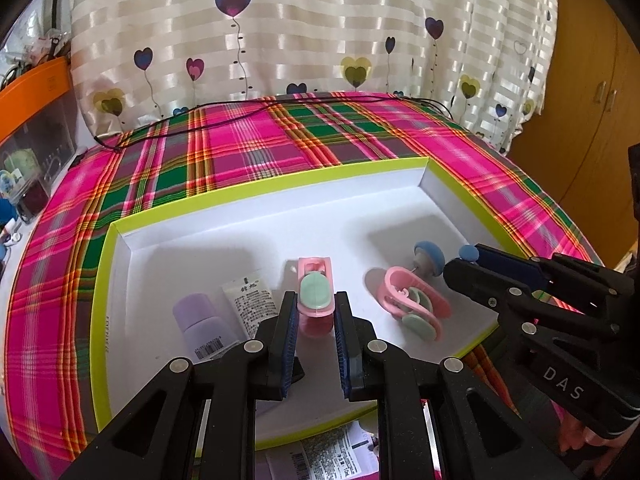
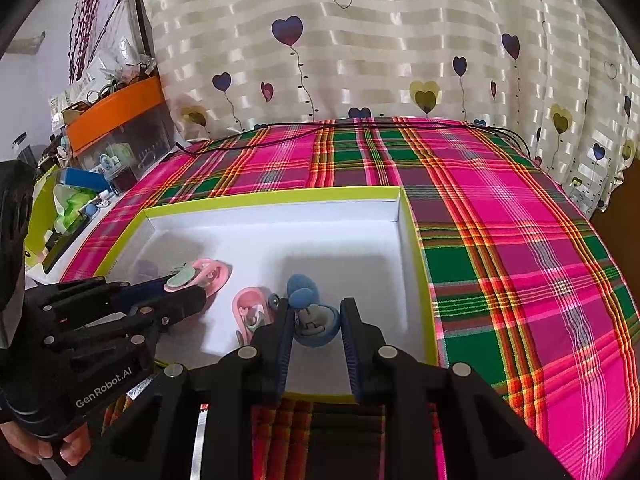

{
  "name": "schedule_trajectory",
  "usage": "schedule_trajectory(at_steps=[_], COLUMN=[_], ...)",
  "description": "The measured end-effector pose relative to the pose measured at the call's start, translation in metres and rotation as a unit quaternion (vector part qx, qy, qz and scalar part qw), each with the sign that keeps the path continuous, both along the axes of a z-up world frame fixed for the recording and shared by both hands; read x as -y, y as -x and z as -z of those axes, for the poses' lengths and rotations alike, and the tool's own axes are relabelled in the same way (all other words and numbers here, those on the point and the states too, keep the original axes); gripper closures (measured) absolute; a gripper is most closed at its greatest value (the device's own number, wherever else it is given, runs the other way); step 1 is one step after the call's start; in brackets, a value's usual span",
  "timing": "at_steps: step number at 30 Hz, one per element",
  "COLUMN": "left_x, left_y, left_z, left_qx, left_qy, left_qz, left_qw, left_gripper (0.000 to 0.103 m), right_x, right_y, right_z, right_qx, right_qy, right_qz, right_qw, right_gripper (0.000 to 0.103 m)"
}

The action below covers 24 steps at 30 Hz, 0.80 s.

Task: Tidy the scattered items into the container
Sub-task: 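Open the right tool to drop the blue item while the left tool holds the clip over the box, then open the left tool to drop the pink-green clip into the box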

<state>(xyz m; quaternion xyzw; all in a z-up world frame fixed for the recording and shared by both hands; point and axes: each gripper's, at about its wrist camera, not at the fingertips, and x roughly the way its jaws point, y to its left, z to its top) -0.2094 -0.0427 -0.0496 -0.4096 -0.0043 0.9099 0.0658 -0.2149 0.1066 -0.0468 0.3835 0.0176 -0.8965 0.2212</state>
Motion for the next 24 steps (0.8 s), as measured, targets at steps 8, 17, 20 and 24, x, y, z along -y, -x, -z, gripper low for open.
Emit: schedule_trajectory(at_steps=[8,17,20,24], left_x=[0.000,0.002,0.002,0.002], left_y=[0.000,-0.004,-0.007,-0.014], left_z=[-0.002,-0.007,-0.011,-0.016], left_qx=[-0.002,-0.013,-0.019,-0.029], left_qy=[-0.001,0.001,0.002,0.005], left_qz=[-0.005,-0.016,-0.017,-0.019], left_qw=[1.0000,0.9998,0.9997,0.9994], left_gripper=[0.085,0.084,0.084,0.084], right_x=[0.000,-0.002,-0.005,-0.007], right_y=[-0.001,-0.007,-0.012,-0.020], right_z=[-0.001,-0.007,-0.011,-0.017], right_qx=[-0.003,-0.012,-0.016,-0.022], right_qy=[-0.001,0.005,0.008,0.011], right_qz=[0.001,0.004,0.005,0.004], right_qw=[1.000,1.000,1.000,1.000], right_gripper=[0.077,0.074,0.074,0.074])
